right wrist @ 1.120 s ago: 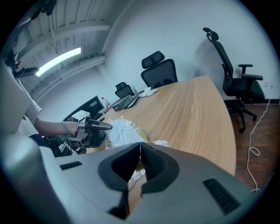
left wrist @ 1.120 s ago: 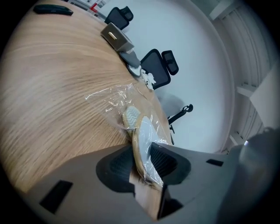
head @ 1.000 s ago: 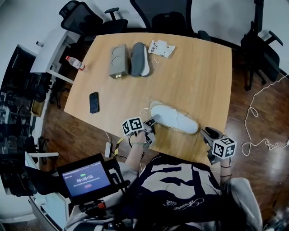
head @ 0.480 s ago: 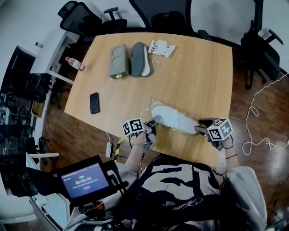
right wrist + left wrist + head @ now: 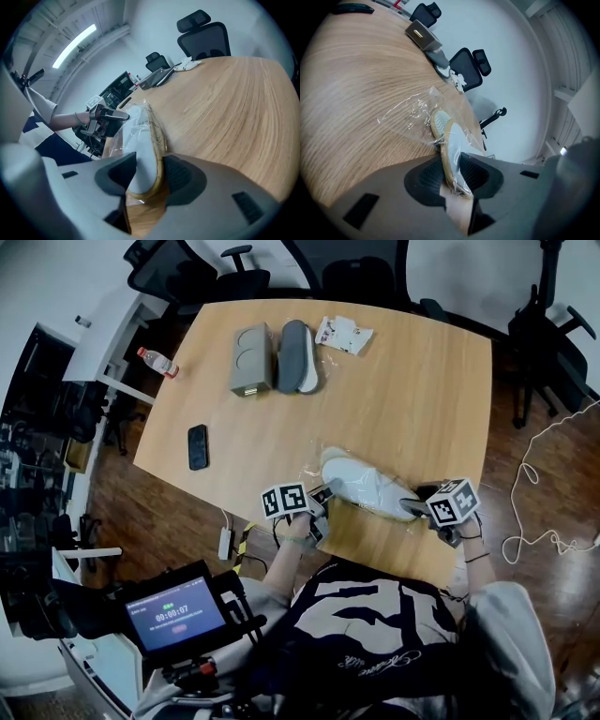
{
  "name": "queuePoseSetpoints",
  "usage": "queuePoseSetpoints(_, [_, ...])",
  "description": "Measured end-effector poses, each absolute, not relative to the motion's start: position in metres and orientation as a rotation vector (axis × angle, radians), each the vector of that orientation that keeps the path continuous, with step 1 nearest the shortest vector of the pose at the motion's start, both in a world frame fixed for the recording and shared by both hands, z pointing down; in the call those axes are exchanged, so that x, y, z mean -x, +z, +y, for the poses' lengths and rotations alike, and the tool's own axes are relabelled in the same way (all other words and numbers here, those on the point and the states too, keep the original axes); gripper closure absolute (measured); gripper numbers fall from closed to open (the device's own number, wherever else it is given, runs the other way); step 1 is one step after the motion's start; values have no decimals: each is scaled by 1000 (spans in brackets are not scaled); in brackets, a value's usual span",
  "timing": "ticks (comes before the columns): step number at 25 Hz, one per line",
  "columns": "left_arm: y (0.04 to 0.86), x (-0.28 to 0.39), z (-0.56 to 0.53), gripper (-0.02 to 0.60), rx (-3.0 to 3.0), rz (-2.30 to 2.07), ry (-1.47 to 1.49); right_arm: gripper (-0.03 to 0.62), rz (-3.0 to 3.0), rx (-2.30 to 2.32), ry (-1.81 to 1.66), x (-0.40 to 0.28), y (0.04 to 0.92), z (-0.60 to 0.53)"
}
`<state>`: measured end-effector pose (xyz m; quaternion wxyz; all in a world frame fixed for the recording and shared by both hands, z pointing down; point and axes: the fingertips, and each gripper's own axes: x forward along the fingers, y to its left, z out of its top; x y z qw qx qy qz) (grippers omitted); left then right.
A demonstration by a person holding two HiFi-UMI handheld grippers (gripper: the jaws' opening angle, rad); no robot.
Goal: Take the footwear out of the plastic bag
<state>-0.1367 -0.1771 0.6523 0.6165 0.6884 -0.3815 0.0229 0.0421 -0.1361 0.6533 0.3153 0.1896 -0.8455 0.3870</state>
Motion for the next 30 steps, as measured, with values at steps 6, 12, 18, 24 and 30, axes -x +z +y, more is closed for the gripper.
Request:
queuePoseSetpoints(6, [644, 138, -174, 480, -1627, -874, -17, 494, -2267, -524, 1160, -44, 646, -128])
queuePoseSetpoints(12, [624, 137, -165, 477, -1759, -889, -100, 530, -2359, -586, 1175, -53, 619, -115])
queuePoseSetpoints(18, [601, 142, -177, 476, -1822, -875, -205, 536, -2452, -609, 1239, -59, 594, -116])
queuePoseSetpoints(24, [600, 137, -188, 477, -1812, -981, -228, 533, -2461, -742, 1041, -60, 582, -124])
queuePoseSetpoints(30, [625, 140, -176, 477, -1756, -1054, -130, 507, -2353, -784, 942, -55, 612, -107])
